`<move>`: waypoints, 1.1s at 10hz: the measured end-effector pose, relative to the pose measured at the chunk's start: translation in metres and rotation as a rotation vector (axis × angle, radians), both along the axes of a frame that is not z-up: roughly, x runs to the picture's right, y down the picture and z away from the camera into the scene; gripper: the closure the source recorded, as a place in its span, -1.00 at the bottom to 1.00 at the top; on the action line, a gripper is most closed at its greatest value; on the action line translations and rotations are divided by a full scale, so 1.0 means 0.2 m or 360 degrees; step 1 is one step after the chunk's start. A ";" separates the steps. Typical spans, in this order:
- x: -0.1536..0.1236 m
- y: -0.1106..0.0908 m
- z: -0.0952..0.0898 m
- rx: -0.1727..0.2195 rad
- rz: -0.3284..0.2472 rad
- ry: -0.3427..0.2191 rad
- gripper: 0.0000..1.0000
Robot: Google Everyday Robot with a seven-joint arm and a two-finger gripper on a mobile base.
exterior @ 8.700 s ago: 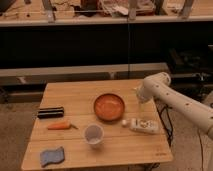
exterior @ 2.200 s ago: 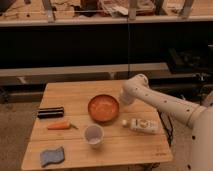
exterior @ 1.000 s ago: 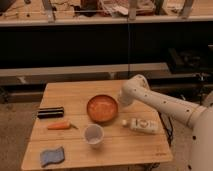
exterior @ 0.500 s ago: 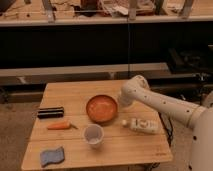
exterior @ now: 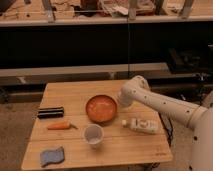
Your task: Push the ceramic bowl across the table
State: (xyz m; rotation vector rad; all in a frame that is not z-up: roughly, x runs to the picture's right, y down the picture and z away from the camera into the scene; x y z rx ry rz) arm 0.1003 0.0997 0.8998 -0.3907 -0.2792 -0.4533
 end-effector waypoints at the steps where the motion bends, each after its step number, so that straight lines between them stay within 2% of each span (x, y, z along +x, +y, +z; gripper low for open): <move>1: 0.00 0.00 0.00 0.0000 -0.0002 -0.0001 0.91; 11: -0.04 0.01 0.02 0.0009 -0.0031 -0.0019 0.91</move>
